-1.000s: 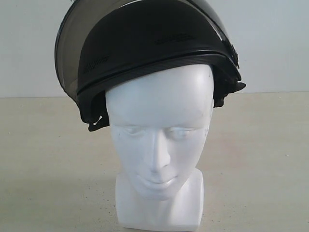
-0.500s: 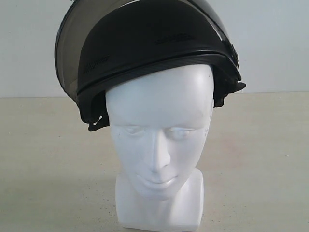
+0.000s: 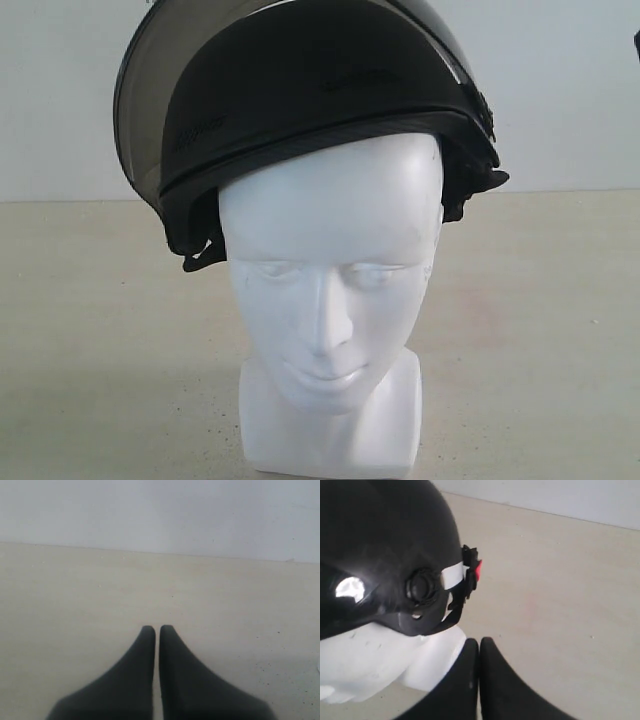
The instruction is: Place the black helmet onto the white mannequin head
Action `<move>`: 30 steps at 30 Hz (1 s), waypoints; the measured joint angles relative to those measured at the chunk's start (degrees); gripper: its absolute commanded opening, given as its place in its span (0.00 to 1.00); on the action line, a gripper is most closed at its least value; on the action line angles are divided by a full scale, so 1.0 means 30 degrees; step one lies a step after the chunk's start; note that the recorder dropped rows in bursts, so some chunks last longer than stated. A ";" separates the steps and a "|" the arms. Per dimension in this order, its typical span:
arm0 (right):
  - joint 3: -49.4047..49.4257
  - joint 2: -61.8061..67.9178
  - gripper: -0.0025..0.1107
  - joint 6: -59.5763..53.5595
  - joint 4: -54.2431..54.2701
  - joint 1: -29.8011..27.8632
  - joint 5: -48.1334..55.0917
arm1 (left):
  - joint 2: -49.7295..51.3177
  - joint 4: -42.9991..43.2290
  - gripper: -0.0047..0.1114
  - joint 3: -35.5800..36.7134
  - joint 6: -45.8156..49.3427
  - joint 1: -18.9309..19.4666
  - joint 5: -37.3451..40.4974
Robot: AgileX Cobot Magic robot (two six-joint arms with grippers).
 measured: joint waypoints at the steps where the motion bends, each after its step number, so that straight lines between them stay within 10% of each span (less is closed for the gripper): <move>1: 0.0000 0.0158 0.02 -0.0313 0.0574 -0.0820 -0.0198 | 0.0000 0.0000 0.08 0.0000 0.0000 0.0000 0.0000; 11: -0.0067 0.1387 0.02 -0.5306 1.0158 -0.6058 -0.2228 | 0.0000 0.0000 0.08 0.0000 0.0000 0.0000 0.0000; 30: -0.3927 0.5513 0.02 -0.6173 1.3580 -0.6376 -0.0941 | 0.0000 0.0000 0.08 0.0000 0.0000 0.0000 0.0000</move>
